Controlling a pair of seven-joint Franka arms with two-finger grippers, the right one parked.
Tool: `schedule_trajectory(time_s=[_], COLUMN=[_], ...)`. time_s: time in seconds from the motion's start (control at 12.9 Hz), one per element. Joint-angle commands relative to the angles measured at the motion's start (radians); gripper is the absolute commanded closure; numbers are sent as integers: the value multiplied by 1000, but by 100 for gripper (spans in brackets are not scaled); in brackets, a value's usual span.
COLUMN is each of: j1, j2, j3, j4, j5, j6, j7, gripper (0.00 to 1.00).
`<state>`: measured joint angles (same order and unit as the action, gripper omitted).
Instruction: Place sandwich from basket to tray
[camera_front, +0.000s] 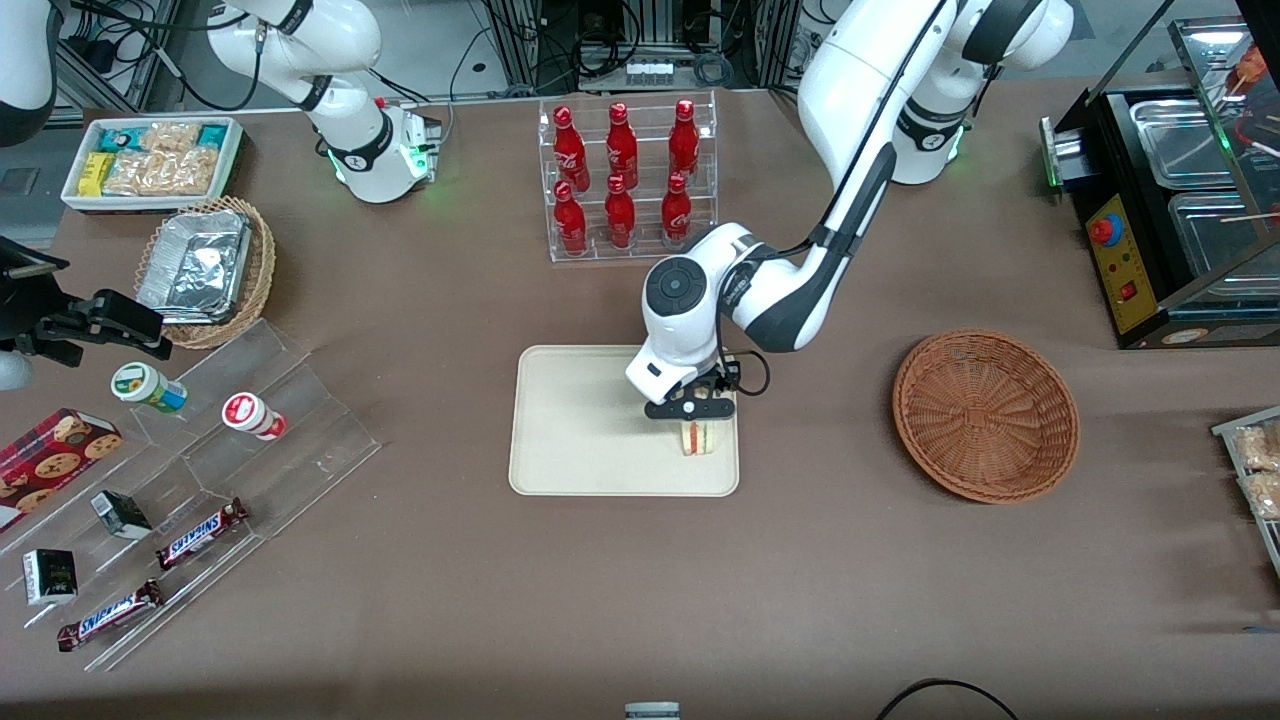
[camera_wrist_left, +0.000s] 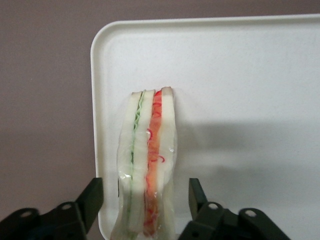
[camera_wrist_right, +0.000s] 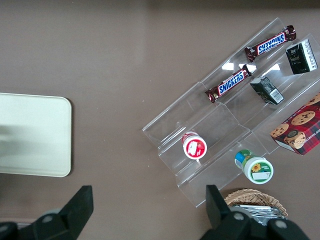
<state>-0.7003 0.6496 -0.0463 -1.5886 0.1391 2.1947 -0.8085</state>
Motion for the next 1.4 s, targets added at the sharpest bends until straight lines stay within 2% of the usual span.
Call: schedule_trajectory(time_s=[0.0,0.31,0.39,0.7,0.85,1.32], j1=[-8,12,34,146,215,390], j2=[-65,-223,-275,-459,-510,-593], j3=[9,19,26,28,28,31], j4=[13,13,13,12,9,-1], j5=[2,-24,-50,-56,-55,-56], j6=[-79,-200,-238,-380,-429,-571], j7=[-3,-6,-23,-14,-2,234], gripper=[0,0,0,0,0,0])
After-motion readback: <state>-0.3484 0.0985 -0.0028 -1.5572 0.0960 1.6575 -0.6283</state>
